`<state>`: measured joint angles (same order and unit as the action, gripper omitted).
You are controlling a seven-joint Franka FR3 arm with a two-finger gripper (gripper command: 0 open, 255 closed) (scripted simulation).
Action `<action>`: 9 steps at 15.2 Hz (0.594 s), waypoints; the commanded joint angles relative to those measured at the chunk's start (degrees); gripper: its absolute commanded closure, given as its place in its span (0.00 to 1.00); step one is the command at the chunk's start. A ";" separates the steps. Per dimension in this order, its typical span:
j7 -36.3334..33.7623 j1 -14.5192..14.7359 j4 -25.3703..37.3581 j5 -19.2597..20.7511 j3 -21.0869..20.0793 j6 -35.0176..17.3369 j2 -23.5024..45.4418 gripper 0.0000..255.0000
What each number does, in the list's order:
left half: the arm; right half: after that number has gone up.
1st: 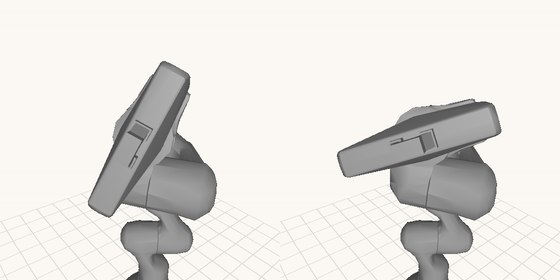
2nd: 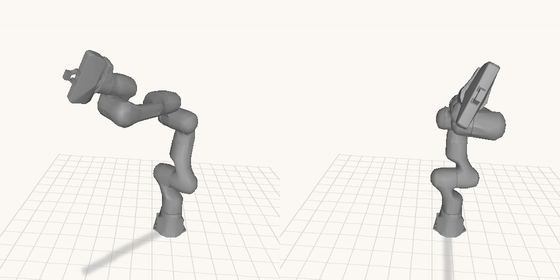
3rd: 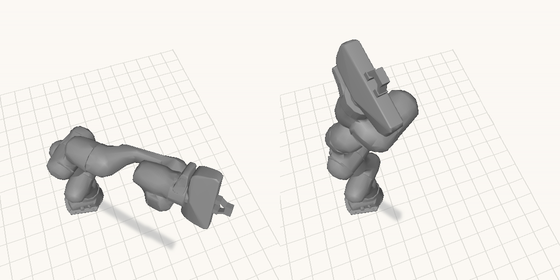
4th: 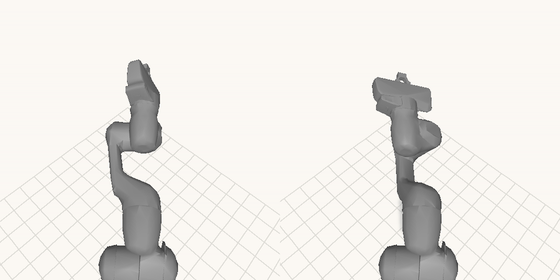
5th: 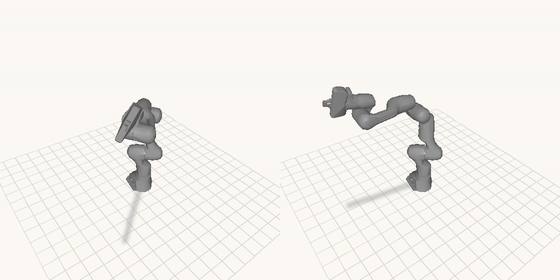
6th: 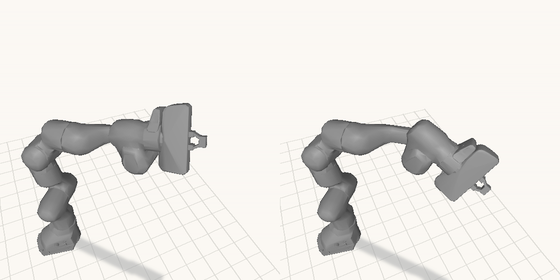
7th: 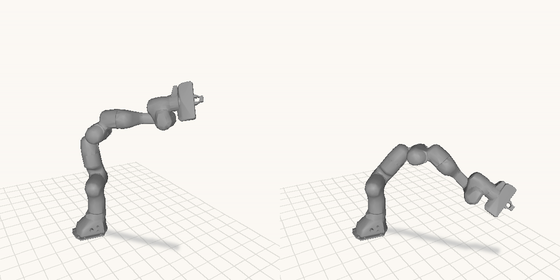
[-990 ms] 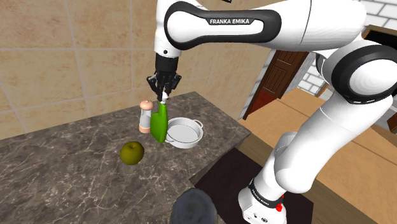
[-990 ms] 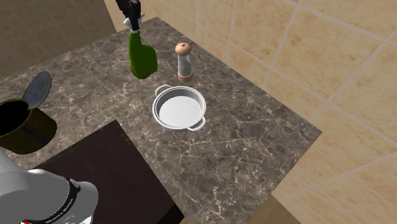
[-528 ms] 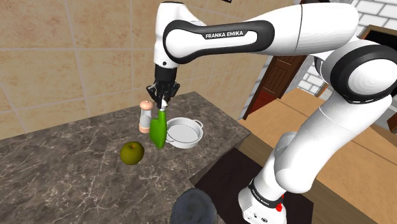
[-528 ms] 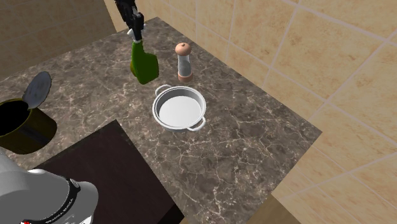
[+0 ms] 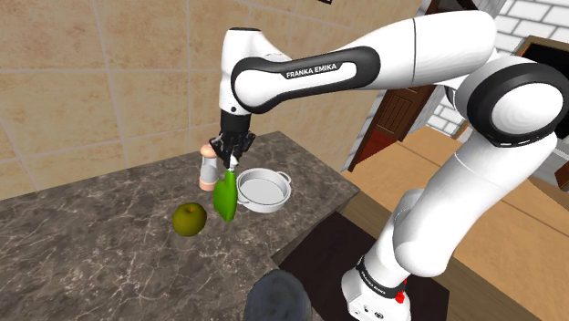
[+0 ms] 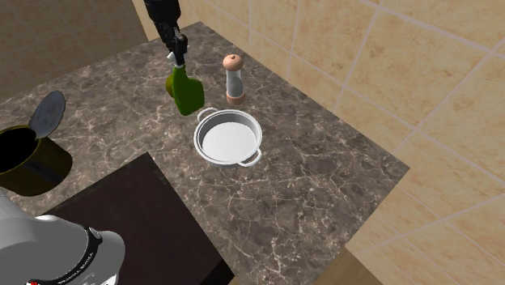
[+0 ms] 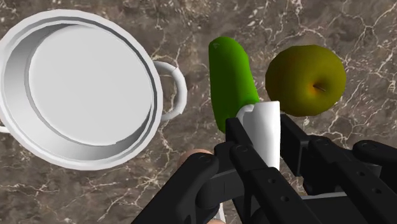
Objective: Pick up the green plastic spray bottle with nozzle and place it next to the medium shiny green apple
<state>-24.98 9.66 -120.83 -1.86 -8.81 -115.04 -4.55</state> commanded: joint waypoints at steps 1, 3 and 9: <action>0.02 -0.02 -0.87 0.07 0.00 -1.45 0.54 1.00; 0.01 -0.01 -1.28 0.10 -0.01 -2.06 0.74 1.00; 0.01 -0.01 -1.27 0.10 -0.01 -2.06 0.75 1.00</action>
<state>-24.97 9.65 -122.10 -1.76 -8.81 -117.08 -3.80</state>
